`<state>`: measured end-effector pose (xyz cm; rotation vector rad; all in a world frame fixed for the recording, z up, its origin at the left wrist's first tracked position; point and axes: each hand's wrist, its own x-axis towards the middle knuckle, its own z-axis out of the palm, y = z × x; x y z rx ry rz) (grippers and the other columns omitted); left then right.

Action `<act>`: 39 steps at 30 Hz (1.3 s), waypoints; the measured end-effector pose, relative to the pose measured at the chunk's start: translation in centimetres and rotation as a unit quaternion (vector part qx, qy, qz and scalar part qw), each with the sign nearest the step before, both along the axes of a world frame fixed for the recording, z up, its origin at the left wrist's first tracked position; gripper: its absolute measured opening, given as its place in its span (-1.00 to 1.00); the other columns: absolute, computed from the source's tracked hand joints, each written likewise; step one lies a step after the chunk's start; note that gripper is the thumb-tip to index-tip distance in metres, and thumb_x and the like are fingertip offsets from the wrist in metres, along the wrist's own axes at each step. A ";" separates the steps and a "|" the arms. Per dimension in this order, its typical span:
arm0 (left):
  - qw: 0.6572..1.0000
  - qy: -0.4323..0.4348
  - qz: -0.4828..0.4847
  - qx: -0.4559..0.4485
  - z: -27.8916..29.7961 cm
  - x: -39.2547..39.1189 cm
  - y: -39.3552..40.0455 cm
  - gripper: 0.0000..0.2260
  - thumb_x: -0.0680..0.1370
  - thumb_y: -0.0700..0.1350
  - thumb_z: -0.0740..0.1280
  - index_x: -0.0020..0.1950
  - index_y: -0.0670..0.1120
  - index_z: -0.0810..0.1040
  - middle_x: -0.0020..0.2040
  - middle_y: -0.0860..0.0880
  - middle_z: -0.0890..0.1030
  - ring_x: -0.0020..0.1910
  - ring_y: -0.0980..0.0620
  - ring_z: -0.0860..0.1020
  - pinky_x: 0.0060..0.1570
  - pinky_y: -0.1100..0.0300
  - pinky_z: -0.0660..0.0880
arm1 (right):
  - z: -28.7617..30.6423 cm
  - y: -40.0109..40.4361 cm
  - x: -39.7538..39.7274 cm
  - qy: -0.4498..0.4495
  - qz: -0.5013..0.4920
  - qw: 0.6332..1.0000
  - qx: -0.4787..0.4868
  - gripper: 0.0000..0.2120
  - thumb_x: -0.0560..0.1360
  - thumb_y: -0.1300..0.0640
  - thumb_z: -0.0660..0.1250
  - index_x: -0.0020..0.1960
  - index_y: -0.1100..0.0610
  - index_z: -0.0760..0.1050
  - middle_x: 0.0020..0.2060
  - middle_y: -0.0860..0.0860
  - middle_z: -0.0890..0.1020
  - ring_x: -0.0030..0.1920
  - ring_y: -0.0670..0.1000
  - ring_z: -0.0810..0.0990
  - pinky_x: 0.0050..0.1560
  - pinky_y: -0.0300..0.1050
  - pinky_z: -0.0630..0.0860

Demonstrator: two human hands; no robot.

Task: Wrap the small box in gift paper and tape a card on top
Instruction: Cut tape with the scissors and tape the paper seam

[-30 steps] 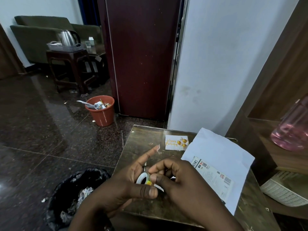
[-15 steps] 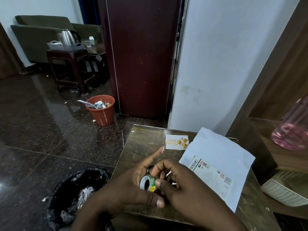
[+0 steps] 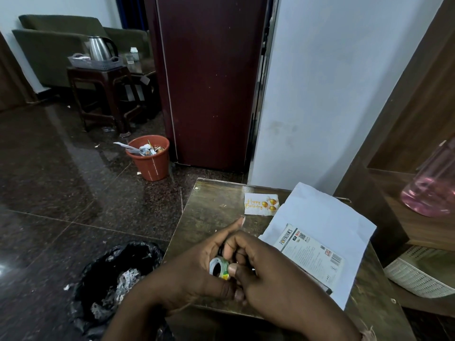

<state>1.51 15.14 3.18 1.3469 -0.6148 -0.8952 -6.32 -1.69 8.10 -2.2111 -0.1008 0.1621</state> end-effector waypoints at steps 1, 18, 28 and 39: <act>1.000 -0.004 0.001 0.003 -0.1 0.0 0.0 -0.01 0.41 -0.56 0.44 0.64 0.16 0.17 0.27 -0.17 0.62 0.08 -0.09 0.61 0.03 0.09 0.57 | 0.0 0.0 0.0 0.002 -0.001 1.000 -0.007 -0.79 0.59 0.23 0.26 -0.01 -0.09 0.41 -0.24 -0.08 0.53 -0.19 0.04 0.64 -0.10 0.11 0.62; 0.995 0.043 0.094 -0.004 -0.4 0.7 -0.2 -0.02 0.35 -0.45 0.56 0.61 0.16 0.24 0.20 -0.31 0.59 -0.01 -0.19 0.63 -0.05 0.01 0.63 | -1.8 1.0 0.9 -0.007 -0.113 0.989 0.091 -0.75 0.64 0.19 0.29 0.16 -0.09 0.64 -0.03 -0.17 0.66 -0.22 -0.10 0.71 -0.13 -0.21 0.65; 0.948 -0.123 0.257 0.144 -1.5 2.0 -0.4 -0.22 0.41 -0.30 0.59 0.54 0.13 0.39 0.06 -0.07 0.52 -0.24 0.29 0.57 -0.28 0.35 0.48 | -2.9 0.7 1.3 0.002 -0.148 0.984 0.098 -0.91 0.57 0.07 0.42 -0.01 -0.11 0.66 -0.17 -0.16 0.71 -0.19 -0.13 0.70 -0.01 -0.09 0.65; 0.842 -0.222 0.319 0.374 -4.8 3.1 0.8 -0.14 0.18 0.19 0.51 0.46 0.11 0.40 0.19 -0.12 0.60 0.22 -0.18 0.53 0.19 -0.07 0.52 | -3.3 1.1 1.3 -0.014 -0.119 0.989 0.087 -0.94 0.56 -0.02 0.40 -0.01 -0.12 0.65 -0.17 -0.16 0.71 -0.14 -0.12 0.68 0.03 0.05 0.65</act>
